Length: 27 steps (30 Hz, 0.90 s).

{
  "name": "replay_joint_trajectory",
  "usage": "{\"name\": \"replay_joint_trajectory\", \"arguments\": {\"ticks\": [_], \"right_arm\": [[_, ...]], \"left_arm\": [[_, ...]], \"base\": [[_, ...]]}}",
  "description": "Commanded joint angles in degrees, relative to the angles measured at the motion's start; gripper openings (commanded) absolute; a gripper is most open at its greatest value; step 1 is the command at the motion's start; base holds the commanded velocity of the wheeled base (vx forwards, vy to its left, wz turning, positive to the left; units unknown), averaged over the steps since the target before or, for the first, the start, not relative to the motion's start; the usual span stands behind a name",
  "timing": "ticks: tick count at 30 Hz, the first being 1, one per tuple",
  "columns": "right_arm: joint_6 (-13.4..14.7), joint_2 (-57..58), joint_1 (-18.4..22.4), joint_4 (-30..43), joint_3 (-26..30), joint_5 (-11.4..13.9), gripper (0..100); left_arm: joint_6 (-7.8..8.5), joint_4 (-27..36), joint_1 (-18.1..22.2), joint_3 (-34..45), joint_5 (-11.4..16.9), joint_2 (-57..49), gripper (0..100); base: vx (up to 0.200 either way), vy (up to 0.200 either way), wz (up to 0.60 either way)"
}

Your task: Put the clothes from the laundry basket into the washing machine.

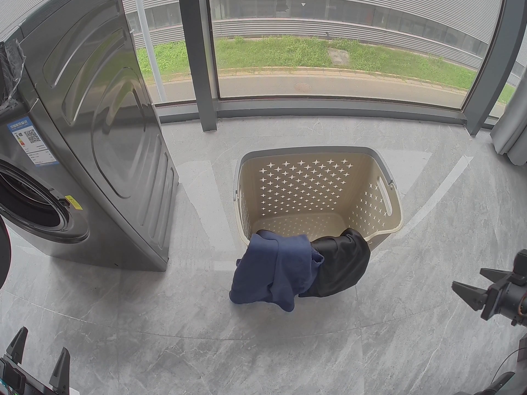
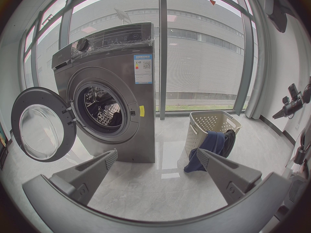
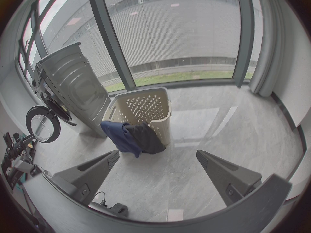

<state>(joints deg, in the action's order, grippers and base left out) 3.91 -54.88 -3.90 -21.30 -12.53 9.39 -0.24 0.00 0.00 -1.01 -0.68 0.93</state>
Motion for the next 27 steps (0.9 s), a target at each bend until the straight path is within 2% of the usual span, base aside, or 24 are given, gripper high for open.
{"name": "replay_joint_trajectory", "arguments": {"ticks": [1, 3, 7, 12, 20, 23, 27], "right_arm": [[3.29, -23.34, -6.38, -8.50, -2.67, 0.19, 100], [4.70, -27.91, -7.52, -10.52, -4.17, -0.25, 100], [4.88, -34.33, -7.79, -16.85, -4.87, -0.51, 100], [5.67, -41.09, -11.04, -24.32, -4.69, -4.38, 100], [7.51, -47.69, -15.08, -25.81, -8.12, -5.08, 100], [7.69, -50.59, -15.87, -25.90, -9.97, -6.84, 100], [7.69, -54.54, -17.19, -29.06, -11.64, -7.28, 100]], "left_arm": [[-0.28, 0.00, 0.00, 1.01, -0.02, -0.57, 100], [-0.28, 0.00, 0.00, 1.01, -0.02, -0.57, 100], [-0.28, 0.00, 0.00, 1.01, -0.02, -0.57, 100], [0.07, 0.00, 0.00, 1.01, -0.02, -0.57, 100], [-0.02, 0.00, 0.00, 1.01, -0.02, -0.57, 100], [-0.02, 0.00, 0.00, 1.01, -0.02, -0.57, 100], [-0.02, 0.00, 0.00, 1.01, -0.02, -0.57, 100]], "base": [[0.000, 0.000, 0.00], [0.000, 0.000, 0.00], [0.000, 0.000, 0.00], [0.000, 0.000, 0.00], [0.000, 0.000, 0.00], [0.000, 0.000, 0.00], [0.000, 0.000, 0.00]]}}
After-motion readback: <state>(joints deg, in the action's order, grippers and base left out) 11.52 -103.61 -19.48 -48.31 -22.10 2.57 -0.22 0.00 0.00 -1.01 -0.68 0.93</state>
